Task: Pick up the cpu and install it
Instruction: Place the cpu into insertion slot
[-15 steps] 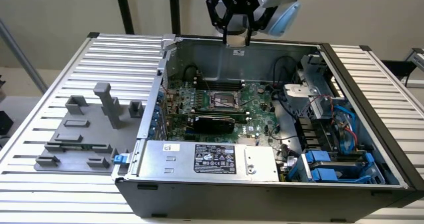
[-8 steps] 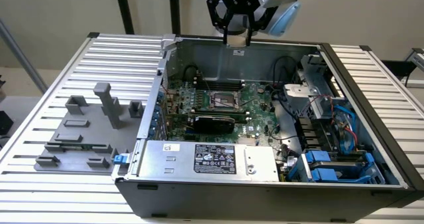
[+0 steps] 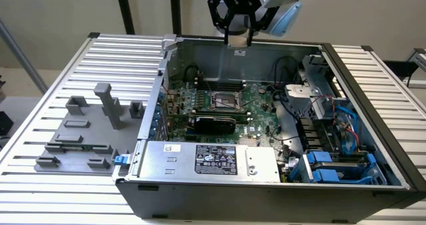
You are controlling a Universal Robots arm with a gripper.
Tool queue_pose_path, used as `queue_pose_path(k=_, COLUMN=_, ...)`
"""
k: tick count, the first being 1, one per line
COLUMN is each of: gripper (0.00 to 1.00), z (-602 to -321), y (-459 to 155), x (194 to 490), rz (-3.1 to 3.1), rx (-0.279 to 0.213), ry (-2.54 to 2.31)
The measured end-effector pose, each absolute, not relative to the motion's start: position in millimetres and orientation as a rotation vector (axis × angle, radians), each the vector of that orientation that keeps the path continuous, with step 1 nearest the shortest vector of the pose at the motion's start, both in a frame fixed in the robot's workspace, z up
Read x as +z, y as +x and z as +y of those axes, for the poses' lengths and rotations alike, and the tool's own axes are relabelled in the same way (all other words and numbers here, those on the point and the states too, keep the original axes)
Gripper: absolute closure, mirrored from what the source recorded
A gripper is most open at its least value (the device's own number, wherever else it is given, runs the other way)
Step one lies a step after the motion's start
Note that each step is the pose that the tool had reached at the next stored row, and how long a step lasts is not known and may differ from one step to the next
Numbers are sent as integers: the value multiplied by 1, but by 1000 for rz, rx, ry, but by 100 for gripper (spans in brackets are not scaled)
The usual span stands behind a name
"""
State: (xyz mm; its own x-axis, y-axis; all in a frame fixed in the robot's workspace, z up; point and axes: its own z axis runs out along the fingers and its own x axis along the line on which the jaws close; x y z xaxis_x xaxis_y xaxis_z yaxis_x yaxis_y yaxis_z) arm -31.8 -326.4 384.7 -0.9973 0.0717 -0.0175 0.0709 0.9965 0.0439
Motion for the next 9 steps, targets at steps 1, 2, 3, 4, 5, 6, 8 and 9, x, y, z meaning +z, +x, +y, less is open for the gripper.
queue_pose_path(k=1, gripper=45, z=-326, y=-32, x=385, rz=3120, rx=68, ry=112)
queue_pose_path(k=2, gripper=45, z=-326, y=-32, x=385, rz=3119, rx=67, ry=129)
queue_pose_path(k=3, gripper=45, z=-326, y=-32, x=385, rz=3117, rx=67, ry=158)
queue_pose_path(k=4, gripper=45, z=-326, y=-32, x=385, rz=3115, rx=67, ry=188)
queue_pose_path(k=5, gripper=45, z=-326, y=-32, x=385, rz=3113, rx=67, ry=216)
queue_pose_path(k=6, gripper=45, z=-326, y=-32, x=384, rz=3110, rx=66, ry=245)
queue_pose_path(k=8, gripper=45, z=-326, y=-32, x=384, rz=3105, rx=66, ry=300)
queue_pose_path(k=9, gripper=45, z=-326, y=-32, x=384, rz=3102, rx=65, ry=328)
